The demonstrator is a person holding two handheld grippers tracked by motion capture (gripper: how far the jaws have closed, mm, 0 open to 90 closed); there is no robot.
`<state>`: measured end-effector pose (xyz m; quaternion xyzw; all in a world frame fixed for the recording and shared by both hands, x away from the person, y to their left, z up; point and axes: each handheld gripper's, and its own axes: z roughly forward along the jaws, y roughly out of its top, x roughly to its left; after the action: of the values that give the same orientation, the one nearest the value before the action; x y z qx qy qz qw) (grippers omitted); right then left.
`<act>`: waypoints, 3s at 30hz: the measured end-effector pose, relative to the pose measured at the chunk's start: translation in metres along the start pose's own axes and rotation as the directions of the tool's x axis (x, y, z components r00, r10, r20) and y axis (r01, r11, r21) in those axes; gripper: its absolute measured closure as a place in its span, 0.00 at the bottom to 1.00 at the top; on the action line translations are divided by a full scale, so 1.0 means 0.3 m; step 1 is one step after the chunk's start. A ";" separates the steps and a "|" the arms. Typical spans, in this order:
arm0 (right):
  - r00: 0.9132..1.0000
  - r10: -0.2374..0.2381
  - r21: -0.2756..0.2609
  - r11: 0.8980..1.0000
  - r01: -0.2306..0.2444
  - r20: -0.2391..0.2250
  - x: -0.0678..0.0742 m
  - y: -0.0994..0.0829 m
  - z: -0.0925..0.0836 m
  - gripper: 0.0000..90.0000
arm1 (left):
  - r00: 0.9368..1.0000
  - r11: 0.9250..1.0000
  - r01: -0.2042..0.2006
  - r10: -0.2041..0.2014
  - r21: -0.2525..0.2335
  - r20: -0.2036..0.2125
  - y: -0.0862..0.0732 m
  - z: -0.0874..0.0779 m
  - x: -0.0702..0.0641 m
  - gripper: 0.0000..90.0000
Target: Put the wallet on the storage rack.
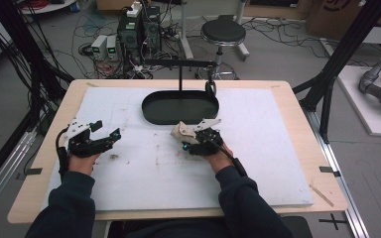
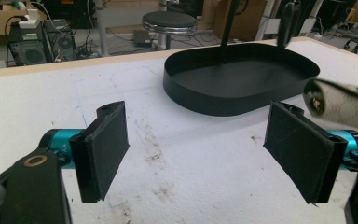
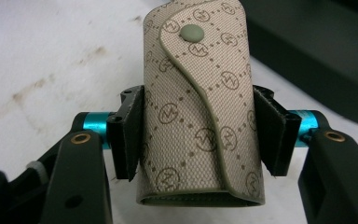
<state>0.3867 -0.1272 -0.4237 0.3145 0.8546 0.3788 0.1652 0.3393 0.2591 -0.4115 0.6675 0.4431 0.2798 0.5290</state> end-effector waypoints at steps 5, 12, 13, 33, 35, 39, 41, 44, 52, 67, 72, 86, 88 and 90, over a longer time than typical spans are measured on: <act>0.999 0.027 -0.043 0.999 -0.026 0.028 -0.054 0.043 -0.023 0.47 | 1.000 1.000 -0.003 0.003 0.000 0.003 0.000 0.000 -0.001 0.24; 0.994 0.080 -0.082 0.994 -0.074 0.077 -0.160 0.128 -0.024 0.46 | 1.000 1.000 -0.001 0.001 0.000 0.003 0.000 0.001 -0.001 0.24; 0.992 0.103 -0.093 0.991 -0.096 0.067 -0.176 0.139 -0.022 0.46 | 1.000 1.000 -0.001 0.001 0.000 0.004 0.000 0.001 0.000 0.24; 0.983 0.108 0.031 0.993 -0.114 0.148 -0.275 0.229 0.253 0.46 | 1.000 1.000 0.006 -0.006 0.001 0.003 -0.004 -0.002 0.001 0.24; 0.982 0.114 0.037 0.992 -0.120 0.150 -0.277 0.228 0.277 0.46 | 1.000 1.000 0.005 -0.005 0.000 0.004 -0.004 -0.004 0.001 0.24; 0.979 0.135 0.039 0.989 -0.142 0.151 -0.267 0.238 0.315 0.43 | 1.000 1.000 0.006 -0.006 0.004 0.002 -0.008 -0.006 0.001 0.24; 0.978 0.123 0.020 0.992 -0.128 0.166 -0.254 0.242 0.319 0.40 | 1.000 1.000 0.008 -0.008 0.003 0.001 -0.009 -0.008 0.004 0.24; 0.981 0.111 0.021 0.993 -0.116 0.160 -0.244 0.250 0.301 0.37 | 1.000 1.000 0.012 -0.012 0.003 -0.002 -0.011 -0.011 0.009 0.24; 0.991 0.066 -0.034 0.997 -0.063 0.120 -0.269 0.242 0.112 0.36 | 1.000 1.000 0.004 -0.004 0.007 0.000 -0.012 -0.016 0.007 0.24; 0.980 0.127 -0.140 0.984 -0.106 0.150 -0.400 -0.091 -0.348 0.22 | 1.000 1.000 0.008 -0.008 -0.006 0.005 -0.009 -0.016 0.007 0.24; 0.973 0.132 -0.160 0.982 -0.102 0.190 -0.380 -0.196 -0.417 0.22 | 1.000 1.000 0.011 -0.011 -0.014 0.009 -0.006 -0.012 0.007 0.24; 0.964 0.106 -0.139 0.988 -0.074 0.243 -0.314 -0.346 -0.471 0.22 | 1.000 0.999 0.002 -0.002 -0.036 0.016 0.011 0.000 -0.008 0.24; 0.963 0.120 -0.144 0.986 -0.087 0.241 -0.321 -0.349 -0.473 0.22 | 1.000 0.999 -0.001 0.002 -0.032 0.017 0.010 0.002 -0.011 0.24; 0.961 0.130 -0.153 0.984 -0.094 0.243 -0.324 -0.349 -0.475 0.22 | 1.000 0.999 -0.005 0.006 -0.034 0.020 0.011 0.000 -0.011 0.24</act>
<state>0.3419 -0.3230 -0.4043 0.3957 0.7788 0.4035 0.2722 0.3389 0.2560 -0.4080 0.6623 0.4310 0.2819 0.5441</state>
